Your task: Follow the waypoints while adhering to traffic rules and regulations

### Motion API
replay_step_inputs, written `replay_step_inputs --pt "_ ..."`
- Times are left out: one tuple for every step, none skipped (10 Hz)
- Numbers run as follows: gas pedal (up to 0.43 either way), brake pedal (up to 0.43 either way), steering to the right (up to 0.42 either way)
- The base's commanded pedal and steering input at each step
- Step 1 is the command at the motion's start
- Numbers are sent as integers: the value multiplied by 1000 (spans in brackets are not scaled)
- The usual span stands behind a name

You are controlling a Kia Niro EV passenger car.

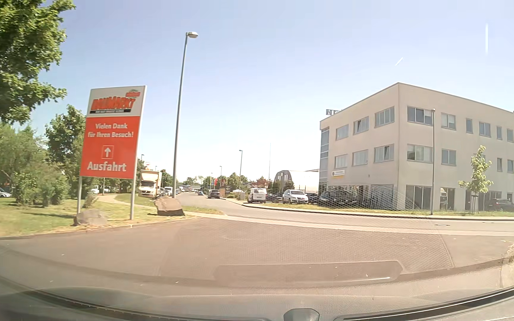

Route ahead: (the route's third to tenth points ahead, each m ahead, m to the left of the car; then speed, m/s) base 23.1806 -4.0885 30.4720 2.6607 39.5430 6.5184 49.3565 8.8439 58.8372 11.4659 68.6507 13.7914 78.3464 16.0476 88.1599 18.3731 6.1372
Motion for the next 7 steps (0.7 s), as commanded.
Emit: replay_step_inputs --pt "0 159 230" --pt "0 159 235" --pt "0 171 242" --pt "0 171 246" --pt "0 177 250" --pt "0 177 251" --pt "0 183 251"
